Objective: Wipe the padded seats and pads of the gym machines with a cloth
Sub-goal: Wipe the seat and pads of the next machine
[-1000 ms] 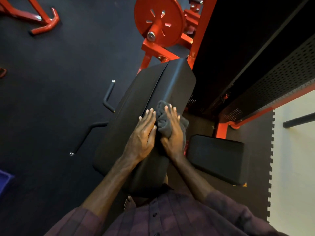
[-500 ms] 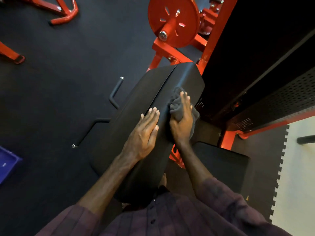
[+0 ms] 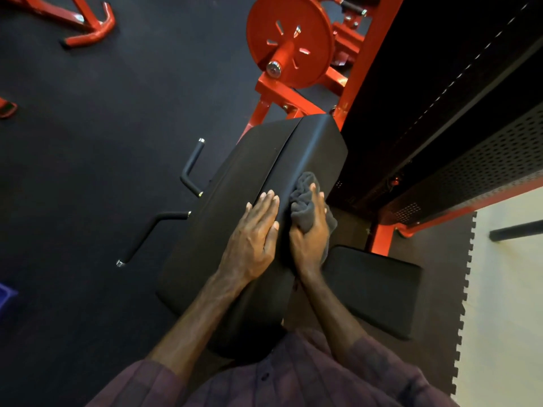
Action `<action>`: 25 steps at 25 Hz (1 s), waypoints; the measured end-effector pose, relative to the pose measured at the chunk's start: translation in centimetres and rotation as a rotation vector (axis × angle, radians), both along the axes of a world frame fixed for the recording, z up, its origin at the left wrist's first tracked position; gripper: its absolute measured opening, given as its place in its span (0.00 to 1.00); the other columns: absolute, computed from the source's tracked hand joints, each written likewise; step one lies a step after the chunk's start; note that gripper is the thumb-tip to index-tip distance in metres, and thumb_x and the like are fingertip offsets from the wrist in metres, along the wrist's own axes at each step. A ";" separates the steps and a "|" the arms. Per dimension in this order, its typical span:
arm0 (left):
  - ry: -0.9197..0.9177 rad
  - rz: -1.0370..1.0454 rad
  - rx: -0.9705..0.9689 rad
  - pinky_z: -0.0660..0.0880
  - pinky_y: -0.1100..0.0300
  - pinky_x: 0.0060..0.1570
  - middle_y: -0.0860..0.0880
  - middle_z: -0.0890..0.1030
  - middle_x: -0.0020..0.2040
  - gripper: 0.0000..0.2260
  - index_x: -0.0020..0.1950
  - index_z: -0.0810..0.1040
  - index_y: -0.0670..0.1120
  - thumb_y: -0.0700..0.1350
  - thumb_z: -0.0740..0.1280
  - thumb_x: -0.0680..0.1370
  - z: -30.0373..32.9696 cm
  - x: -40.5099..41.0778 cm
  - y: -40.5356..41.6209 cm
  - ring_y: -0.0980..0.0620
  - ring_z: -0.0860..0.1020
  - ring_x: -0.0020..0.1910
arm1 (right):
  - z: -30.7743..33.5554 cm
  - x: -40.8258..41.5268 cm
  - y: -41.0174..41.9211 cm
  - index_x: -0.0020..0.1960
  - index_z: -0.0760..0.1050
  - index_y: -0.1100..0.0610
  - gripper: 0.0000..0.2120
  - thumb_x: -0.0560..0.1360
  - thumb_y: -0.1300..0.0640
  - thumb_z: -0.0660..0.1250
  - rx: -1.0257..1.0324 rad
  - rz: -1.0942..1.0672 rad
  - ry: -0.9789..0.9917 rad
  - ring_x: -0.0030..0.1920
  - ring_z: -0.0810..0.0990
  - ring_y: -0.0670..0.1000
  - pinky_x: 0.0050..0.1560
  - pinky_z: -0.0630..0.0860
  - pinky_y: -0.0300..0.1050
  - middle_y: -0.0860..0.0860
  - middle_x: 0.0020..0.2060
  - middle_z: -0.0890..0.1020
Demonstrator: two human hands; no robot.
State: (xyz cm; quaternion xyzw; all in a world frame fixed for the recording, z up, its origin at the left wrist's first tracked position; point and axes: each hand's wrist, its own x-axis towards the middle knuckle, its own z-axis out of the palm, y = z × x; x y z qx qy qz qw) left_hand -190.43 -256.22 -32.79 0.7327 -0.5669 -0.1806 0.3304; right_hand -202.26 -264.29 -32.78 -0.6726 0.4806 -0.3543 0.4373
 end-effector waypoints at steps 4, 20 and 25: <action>0.023 -0.003 0.015 0.50 0.51 0.84 0.48 0.58 0.85 0.25 0.84 0.60 0.44 0.48 0.54 0.87 -0.1 0.1 0.0 0.56 0.52 0.85 | -0.7 0.2 -4.3 0.81 0.63 0.61 0.37 0.73 0.69 0.65 -0.066 0.061 0.007 0.83 0.60 0.54 0.82 0.56 0.64 0.55 0.81 0.67; -0.011 0.087 0.010 0.58 0.47 0.82 0.50 0.63 0.84 0.25 0.83 0.66 0.45 0.49 0.56 0.86 0.0 0.1 -4.1 0.55 0.57 0.84 | 0.5 0.5 -4.8 0.82 0.62 0.60 0.38 0.73 0.68 0.65 -0.094 0.126 -0.006 0.84 0.55 0.52 0.84 0.53 0.56 0.49 0.80 0.65; -0.034 0.126 0.024 0.60 0.45 0.81 0.51 0.62 0.84 0.24 0.83 0.65 0.46 0.48 0.57 0.86 0.3 0.1 -5.2 0.56 0.56 0.84 | -0.3 0.4 -9.2 0.83 0.61 0.55 0.41 0.70 0.66 0.62 0.114 -0.067 0.005 0.84 0.55 0.48 0.83 0.56 0.61 0.52 0.81 0.66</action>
